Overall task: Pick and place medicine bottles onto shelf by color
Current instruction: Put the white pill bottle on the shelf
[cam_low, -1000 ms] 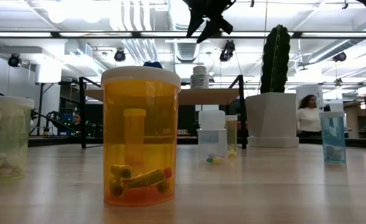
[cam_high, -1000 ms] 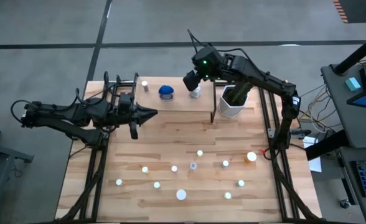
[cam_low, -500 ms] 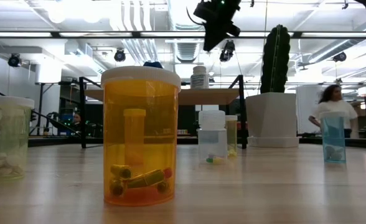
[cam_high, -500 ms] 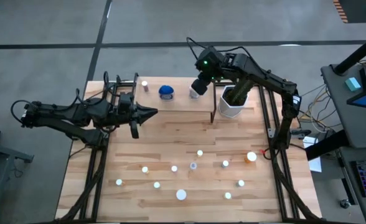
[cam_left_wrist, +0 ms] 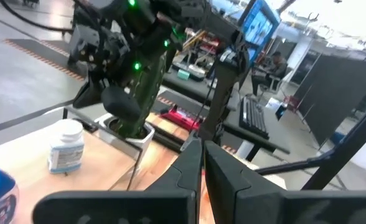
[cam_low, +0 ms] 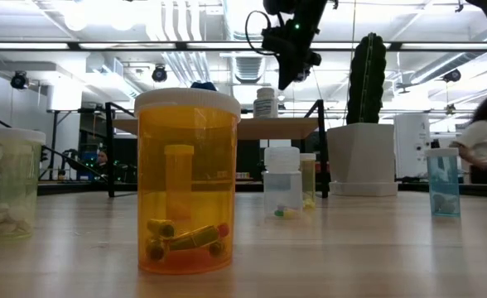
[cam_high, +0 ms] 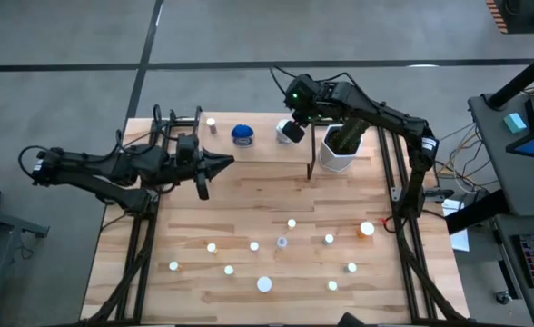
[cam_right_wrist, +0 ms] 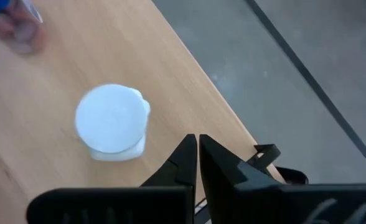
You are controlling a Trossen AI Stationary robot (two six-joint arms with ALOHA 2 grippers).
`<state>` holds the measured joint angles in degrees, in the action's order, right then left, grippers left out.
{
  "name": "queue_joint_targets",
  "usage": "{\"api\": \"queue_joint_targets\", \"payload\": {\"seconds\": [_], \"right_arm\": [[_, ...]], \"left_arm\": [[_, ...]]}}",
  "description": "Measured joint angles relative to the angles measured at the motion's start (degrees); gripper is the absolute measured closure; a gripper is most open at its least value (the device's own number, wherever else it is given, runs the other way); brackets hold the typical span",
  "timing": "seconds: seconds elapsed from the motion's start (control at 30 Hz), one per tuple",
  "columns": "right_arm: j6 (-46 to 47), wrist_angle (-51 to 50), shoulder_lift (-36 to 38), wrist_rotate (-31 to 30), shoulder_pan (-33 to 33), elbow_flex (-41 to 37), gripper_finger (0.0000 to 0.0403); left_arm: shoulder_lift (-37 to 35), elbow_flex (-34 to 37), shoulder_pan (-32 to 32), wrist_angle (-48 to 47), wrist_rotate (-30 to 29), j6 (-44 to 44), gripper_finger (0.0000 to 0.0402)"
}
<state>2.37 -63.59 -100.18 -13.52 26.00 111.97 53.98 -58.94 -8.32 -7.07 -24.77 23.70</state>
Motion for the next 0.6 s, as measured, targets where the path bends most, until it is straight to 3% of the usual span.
{"api": "queue_joint_targets", "payload": {"seconds": [0.47,0.6], "right_arm": [[-0.02,0.02,0.00,0.50,0.28,-2.80,0.0394],[0.58,0.01,0.00,4.42,0.30,-2.89,0.0394]], "left_arm": [[0.72,0.02,-0.02,0.68,0.00,0.00,0.0401],[0.79,0.03,0.00,0.60,0.00,0.00,0.0401]]}}
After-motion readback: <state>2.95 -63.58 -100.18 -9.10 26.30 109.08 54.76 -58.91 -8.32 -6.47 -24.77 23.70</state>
